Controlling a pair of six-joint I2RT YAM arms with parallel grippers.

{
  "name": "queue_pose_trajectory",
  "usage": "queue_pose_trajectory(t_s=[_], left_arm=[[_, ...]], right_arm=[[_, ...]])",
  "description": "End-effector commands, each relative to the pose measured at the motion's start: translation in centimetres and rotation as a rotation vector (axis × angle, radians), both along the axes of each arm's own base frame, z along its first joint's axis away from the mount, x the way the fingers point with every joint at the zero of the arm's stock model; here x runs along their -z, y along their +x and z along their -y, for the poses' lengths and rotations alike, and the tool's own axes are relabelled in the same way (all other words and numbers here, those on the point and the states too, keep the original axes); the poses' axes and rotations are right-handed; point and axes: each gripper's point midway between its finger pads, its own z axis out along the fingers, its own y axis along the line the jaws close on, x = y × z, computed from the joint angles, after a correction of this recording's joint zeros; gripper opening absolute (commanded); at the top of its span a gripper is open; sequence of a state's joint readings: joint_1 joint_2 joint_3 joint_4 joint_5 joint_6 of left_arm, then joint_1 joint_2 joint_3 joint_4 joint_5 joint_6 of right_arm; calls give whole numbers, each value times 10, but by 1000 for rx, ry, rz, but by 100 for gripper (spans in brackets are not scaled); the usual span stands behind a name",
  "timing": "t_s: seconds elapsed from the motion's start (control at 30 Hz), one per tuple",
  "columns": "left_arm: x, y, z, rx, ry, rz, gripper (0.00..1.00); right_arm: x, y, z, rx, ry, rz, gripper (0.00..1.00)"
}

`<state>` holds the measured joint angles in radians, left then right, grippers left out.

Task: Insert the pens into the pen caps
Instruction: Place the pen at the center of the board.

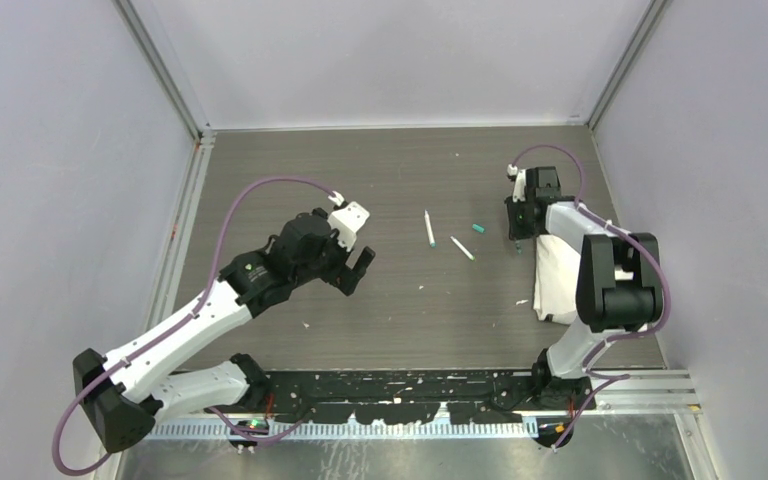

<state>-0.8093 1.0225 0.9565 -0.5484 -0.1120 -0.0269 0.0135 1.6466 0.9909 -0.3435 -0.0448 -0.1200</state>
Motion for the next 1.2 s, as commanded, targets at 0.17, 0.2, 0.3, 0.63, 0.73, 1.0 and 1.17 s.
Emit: queue_pose_trajectory(t_s=[0.17, 0.2, 0.3, 0.63, 0.73, 1.0, 1.17], left_arm=[[-18, 1, -2, 8, -30, 54, 93], [-18, 1, -2, 7, -29, 54, 92], [-17, 1, -3, 6, -29, 55, 92], [-17, 1, -3, 4, -26, 54, 92], [-16, 2, -3, 3, -25, 54, 92], [-16, 2, -4, 1, -23, 55, 92], [-16, 2, -4, 0, -24, 55, 92]], right_arm=[[9, 39, 26, 87, 10, -4, 26], [11, 40, 27, 88, 16, -10, 27], [14, 40, 29, 92, 23, -19, 30], [-7, 40, 31, 79, 72, 34, 38], [-17, 39, 29, 60, 104, 58, 41], [-53, 29, 20, -42, 166, 116, 45], [-79, 17, 6, -148, 219, 170, 46]])
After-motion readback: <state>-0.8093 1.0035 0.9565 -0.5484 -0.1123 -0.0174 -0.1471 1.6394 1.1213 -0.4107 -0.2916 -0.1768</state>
